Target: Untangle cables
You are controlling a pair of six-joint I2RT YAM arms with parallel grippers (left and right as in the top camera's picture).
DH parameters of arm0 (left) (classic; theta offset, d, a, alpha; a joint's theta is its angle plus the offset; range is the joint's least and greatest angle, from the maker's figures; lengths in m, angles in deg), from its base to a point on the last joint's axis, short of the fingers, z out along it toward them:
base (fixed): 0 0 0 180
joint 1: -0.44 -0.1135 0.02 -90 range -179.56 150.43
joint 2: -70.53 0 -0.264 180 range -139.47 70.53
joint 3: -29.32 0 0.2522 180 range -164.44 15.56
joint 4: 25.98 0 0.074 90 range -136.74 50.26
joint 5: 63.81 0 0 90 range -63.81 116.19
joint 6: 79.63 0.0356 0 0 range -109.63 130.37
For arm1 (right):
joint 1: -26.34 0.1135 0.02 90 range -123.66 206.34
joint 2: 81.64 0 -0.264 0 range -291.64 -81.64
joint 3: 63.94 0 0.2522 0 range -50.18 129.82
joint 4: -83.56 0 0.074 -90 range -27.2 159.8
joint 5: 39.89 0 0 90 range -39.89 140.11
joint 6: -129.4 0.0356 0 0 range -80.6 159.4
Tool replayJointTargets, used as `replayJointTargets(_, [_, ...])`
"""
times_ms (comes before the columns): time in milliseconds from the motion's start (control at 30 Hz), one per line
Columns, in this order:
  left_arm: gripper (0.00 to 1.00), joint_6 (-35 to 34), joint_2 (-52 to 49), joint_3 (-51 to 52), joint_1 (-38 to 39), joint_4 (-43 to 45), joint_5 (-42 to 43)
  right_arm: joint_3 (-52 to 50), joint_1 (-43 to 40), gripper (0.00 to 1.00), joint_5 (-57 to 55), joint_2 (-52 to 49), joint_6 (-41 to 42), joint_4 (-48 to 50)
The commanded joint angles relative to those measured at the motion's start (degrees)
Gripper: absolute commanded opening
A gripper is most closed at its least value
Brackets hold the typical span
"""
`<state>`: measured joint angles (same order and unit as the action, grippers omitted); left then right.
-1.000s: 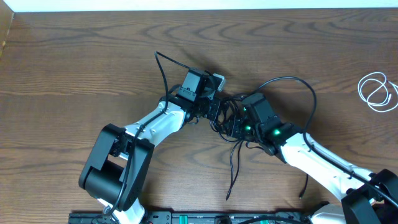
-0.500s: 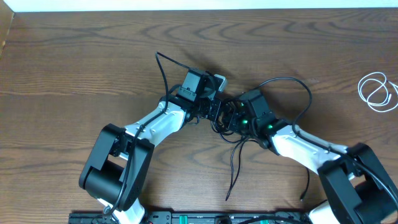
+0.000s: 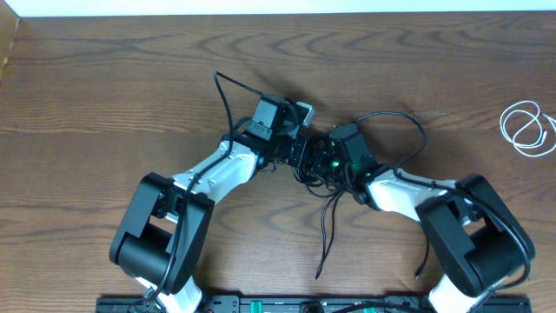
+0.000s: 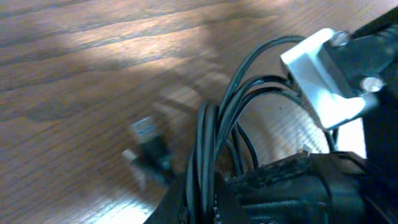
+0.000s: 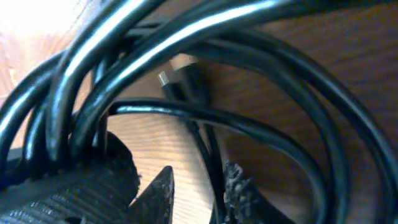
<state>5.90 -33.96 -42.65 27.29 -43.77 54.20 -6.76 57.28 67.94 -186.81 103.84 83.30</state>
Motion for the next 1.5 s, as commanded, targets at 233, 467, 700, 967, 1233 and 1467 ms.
replayJointTargets(233, [0.08, 0.8, 0.0, -0.1, 0.5, -0.2, 1.4, -1.2, 0.1, 0.18, 10.0, -5.1, 4.0, -3.3])
replayJointTargets(467, [0.08, 0.8, 0.0, -0.1, 0.5, -0.2, 1.4, -1.2, -0.3, 0.31, 10.0, -5.1, -1.0, -4.2])
replayJointTargets(700, [0.08, 0.8, 0.0, -0.1, 0.5, -0.2, 1.3, -1.2, -0.1, 0.37, 11.3, -5.1, -2.8, -6.6])
replayJointTargets(967, [0.08, 0.8, 0.0, -0.1, 0.5, -0.2, 1.4, -1.2, 0.0, 0.20, 11.2, -5.1, -2.8, -4.1])
replayJointTargets(1233, [0.08, 0.8, 0.0, -0.1, 0.5, -0.2, 1.4, -1.2, -0.4, 0.01, 10.6, -5.1, -8.8, -4.1])
replayJointTargets(1467, [0.08, 0.8, 0.0, -0.1, 0.5, -0.1, 1.4, -1.2, -1.4, 0.01, 10.2, -5.1, -10.4, -4.4])
